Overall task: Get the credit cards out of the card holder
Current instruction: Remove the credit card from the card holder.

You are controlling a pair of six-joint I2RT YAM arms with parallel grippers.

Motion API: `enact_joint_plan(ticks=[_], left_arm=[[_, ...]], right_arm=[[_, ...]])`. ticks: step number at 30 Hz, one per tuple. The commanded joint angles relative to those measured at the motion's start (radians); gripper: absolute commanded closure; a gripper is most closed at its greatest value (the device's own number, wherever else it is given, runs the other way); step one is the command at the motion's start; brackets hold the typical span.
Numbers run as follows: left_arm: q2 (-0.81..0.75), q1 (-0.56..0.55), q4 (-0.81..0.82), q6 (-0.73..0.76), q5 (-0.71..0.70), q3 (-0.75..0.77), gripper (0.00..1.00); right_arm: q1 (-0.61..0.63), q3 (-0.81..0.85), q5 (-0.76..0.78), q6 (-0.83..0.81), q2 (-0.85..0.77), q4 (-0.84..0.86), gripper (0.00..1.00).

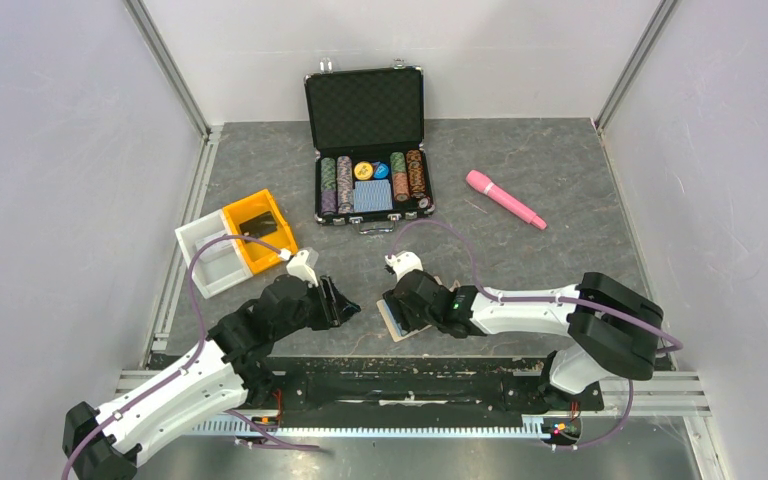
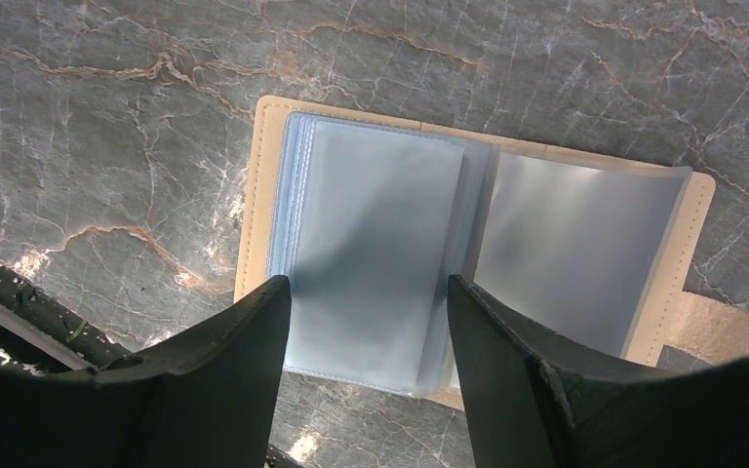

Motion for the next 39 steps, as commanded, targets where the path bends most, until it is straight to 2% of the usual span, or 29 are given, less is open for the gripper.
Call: enact_joint_plan(ticks=[1,13,25,32,39], left_arm=[[-0.007,-0.003,0.034,-0.028,-0.001,0.009,0.48],[0.029,-0.003,0.049,-0.027,0.008,0.006,0.48],[0.198,-0.003,0.169,-0.032,0.065,-0.013,0.48],[0.33,-0.005,0.236,-0.015,0.077,0.016,0.49],[0.388,-0.004,0.243,0.008,0.034,0.051,0.49]], right_arm=[[0.005,0.024,0.019,-0.01,0.014,0.013,0.39],[0.005,-0.004,0.018,0.008,0.003,0.04,0.51],[0.001,-0.055,-0.015,0.047,-0.029,0.12,0.68],[-0.019,-0.117,-0.052,0.077,-0.069,0.194,0.71],[-0.037,-0.134,-0.09,0.096,-0.086,0.237,0.73]])
